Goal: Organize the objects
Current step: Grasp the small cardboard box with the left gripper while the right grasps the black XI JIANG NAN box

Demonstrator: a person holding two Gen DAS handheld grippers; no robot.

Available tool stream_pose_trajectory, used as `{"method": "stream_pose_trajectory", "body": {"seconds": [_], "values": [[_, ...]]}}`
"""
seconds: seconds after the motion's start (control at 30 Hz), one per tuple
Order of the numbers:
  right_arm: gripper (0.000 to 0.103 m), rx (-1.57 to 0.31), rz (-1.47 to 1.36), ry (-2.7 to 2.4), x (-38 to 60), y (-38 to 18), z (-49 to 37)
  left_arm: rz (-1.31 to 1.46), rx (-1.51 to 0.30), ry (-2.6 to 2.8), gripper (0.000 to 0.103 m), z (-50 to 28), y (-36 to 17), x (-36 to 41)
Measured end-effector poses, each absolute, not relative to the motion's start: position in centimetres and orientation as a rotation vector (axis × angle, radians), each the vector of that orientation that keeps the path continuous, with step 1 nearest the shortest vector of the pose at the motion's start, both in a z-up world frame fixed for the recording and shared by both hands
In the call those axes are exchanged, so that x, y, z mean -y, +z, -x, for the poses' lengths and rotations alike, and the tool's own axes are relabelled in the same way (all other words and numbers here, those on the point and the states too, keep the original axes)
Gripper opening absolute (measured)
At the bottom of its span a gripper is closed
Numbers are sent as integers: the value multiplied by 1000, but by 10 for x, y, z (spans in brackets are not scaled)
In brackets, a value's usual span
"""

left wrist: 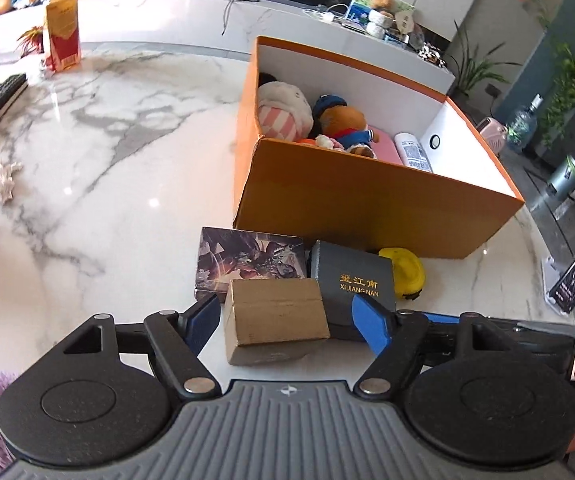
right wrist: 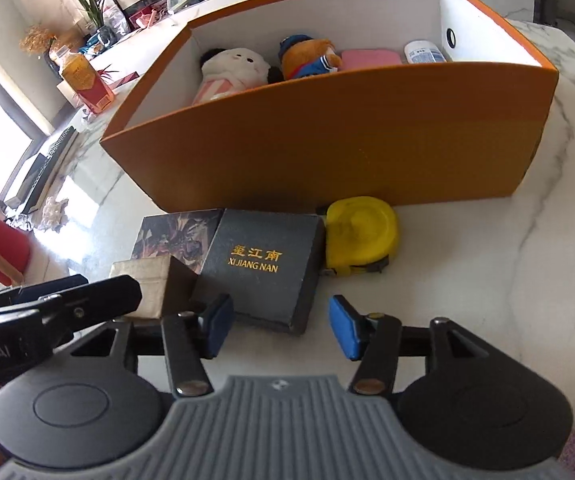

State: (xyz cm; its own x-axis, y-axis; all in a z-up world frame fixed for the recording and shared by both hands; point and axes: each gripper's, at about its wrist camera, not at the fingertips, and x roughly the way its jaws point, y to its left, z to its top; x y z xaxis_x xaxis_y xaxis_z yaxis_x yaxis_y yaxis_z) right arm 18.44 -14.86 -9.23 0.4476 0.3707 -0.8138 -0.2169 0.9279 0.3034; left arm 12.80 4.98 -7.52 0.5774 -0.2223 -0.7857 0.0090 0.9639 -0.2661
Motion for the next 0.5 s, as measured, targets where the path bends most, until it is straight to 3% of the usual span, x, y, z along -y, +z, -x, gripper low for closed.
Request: {"method": "stream_pose_trajectory", "body": {"seconds": [0.5], "values": [[63, -1037, -214, 299, 161, -96, -192, 218, -991, -75, 85, -141, -92, -37]]}}
